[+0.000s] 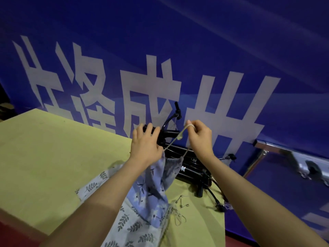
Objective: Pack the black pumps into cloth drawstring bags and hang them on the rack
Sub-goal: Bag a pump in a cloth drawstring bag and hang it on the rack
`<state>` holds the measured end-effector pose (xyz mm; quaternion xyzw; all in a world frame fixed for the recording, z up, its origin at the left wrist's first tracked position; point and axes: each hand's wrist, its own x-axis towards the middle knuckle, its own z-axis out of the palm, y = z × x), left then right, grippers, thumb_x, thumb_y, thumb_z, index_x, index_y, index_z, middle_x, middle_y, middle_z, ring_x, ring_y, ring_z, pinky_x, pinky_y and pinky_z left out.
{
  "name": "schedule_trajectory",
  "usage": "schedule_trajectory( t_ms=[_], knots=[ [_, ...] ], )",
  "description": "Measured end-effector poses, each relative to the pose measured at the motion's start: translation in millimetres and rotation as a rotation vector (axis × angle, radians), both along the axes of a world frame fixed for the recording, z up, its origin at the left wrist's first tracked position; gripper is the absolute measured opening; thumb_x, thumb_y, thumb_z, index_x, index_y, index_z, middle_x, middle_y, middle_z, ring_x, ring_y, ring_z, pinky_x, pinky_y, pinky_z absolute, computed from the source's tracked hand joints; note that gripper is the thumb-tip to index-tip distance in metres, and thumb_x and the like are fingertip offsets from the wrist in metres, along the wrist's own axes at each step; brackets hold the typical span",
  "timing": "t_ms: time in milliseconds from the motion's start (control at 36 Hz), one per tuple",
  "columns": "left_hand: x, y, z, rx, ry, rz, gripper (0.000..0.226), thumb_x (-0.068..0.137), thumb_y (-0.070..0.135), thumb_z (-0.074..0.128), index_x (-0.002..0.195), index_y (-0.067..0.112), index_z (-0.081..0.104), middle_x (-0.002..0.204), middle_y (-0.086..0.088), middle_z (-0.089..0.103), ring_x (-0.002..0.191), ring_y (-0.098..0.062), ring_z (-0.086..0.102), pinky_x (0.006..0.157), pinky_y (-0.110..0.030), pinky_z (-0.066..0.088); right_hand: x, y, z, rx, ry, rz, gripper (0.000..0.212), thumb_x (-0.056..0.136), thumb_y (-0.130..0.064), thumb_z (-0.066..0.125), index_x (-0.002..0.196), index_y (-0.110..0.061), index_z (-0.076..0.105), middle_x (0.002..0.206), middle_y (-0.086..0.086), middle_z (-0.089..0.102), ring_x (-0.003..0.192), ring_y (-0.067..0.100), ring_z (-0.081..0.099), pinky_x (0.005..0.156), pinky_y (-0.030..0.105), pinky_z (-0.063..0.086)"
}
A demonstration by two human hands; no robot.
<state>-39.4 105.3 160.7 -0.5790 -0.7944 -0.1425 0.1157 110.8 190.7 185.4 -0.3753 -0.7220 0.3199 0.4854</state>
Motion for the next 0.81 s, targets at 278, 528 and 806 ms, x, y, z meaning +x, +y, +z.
schedule_trajectory(
  t_ms=[278,528,806],
  knots=[
    [2,8,13,0.11,0.219,-0.214,0.027,0.072,0.034,0.074,0.09,0.016,0.065,0.082,-0.004,0.059,0.071,-0.025,0.059,0.062,-0.033,0.048,-20,-1,38,-0.114,0.173,0.046,0.032,0.096,-0.023,0.054,0.069,-0.007,0.057,0.051,-0.005,0.044,0.051,0.011,0.041,0.06,0.033,0.041],
    [2,7,20,0.037,-0.04,-0.227,0.03,0.075,0.001,0.066,0.105,0.004,0.063,0.091,-0.017,0.055,0.077,-0.039,0.056,0.053,-0.038,0.039,-30,-4,68,0.303,-0.263,-0.039,0.041,0.083,-0.041,0.067,0.057,-0.022,0.041,0.062,-0.008,0.043,0.059,0.011,0.042,0.054,0.028,0.031],
    [-11,5,19,0.094,-0.122,-0.2,0.043,0.086,-0.003,0.041,0.128,0.006,0.049,0.13,-0.01,0.045,0.109,-0.031,0.04,0.09,-0.037,0.037,-48,-2,97,0.056,0.141,0.107,0.03,0.085,-0.025,0.068,0.067,-0.009,0.051,0.065,0.002,0.048,0.061,0.016,0.045,0.063,0.036,0.043]
  ],
)
